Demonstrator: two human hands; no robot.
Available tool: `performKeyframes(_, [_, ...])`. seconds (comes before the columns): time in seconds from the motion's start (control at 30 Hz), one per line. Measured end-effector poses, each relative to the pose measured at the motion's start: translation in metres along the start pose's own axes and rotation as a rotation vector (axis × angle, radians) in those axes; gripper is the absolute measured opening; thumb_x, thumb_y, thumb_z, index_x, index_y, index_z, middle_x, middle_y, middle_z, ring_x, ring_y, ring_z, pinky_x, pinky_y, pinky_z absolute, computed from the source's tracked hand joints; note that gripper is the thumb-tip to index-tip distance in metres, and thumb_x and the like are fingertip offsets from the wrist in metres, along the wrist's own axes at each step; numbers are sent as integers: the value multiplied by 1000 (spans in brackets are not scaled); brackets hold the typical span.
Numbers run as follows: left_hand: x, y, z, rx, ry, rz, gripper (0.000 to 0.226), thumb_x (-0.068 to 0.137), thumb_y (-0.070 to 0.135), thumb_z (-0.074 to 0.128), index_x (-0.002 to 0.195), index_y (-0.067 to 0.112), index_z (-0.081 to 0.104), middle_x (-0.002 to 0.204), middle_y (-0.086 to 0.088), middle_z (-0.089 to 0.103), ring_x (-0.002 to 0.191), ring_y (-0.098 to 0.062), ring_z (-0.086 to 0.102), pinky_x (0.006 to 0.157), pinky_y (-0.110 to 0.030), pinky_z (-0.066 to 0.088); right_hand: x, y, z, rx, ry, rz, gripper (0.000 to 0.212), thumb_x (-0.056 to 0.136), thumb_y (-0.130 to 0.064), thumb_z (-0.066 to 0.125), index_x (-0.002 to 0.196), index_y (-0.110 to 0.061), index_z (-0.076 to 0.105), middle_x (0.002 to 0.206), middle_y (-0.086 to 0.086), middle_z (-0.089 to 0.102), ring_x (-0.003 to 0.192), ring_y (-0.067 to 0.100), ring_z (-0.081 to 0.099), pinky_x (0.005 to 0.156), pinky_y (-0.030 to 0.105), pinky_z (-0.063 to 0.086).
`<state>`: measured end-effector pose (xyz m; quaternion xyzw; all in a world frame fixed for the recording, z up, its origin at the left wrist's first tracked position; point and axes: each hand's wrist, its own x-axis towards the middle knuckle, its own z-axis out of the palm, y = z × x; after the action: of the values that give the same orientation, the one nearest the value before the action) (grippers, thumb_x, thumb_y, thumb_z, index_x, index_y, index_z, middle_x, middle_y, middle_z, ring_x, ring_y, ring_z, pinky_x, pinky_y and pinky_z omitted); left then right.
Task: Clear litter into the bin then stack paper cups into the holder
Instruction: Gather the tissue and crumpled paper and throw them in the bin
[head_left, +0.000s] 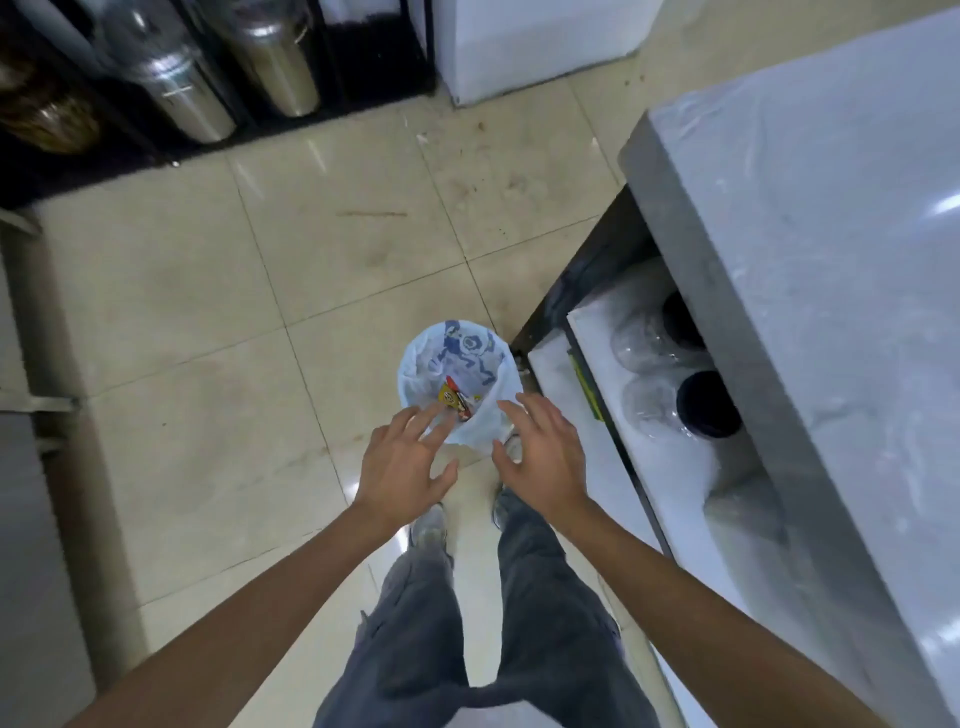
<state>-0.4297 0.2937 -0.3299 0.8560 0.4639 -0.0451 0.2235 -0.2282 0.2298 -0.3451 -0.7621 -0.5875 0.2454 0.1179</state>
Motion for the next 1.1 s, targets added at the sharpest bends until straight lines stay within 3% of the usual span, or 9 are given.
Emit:
performKeyframes(0.2, [-42, 27, -30, 54, 68, 199, 54, 84, 48, 64, 134, 26, 61, 144, -1, 58, 128, -28, 56, 86, -42, 53, -83, -15, -38, 4, 160, 74, 53, 89, -46, 55, 139, -29, 55, 145, -2, 55, 138, 20, 48, 109, 43, 44])
performKeyframes(0.33, [-57, 51, -56, 60, 80, 310, 56, 86, 55, 49, 132, 27, 63, 142, 1, 60, 128, -27, 57, 86, -41, 54, -142, -17, -59, 21, 293, 139, 54, 87, -48, 60, 139, -33, 54, 142, -5, 57, 135, 19, 51, 107, 40, 48])
performKeyframes(0.6, [-76, 126, -86, -12, 113, 568, 58, 88, 49, 54, 141, 25, 55, 141, 2, 59, 118, -22, 61, 92, -43, 54, -239, -3, -104, 23, 500, 273, 51, 87, -44, 64, 135, -30, 57, 141, -4, 58, 132, 20, 54, 101, 40, 51])
performKeyframes(0.83, [-80, 227, -98, -24, 167, 824, 54, 94, 50, 50, 145, 33, 44, 143, 12, 53, 123, -15, 53, 92, -41, 55, -325, 22, -161, 47, 686, 397, 48, 93, -41, 65, 137, -23, 56, 139, -1, 58, 129, 20, 56, 99, 38, 52])
performKeyframes(1.1, [-91, 372, -96, -77, 148, 1053, 49, 93, 40, 56, 140, 26, 56, 141, 9, 58, 123, -18, 55, 96, -37, 52, -411, 80, -224, 17, 871, 521, 47, 92, -36, 67, 135, -20, 58, 137, 0, 60, 126, 21, 58, 99, 39, 52])
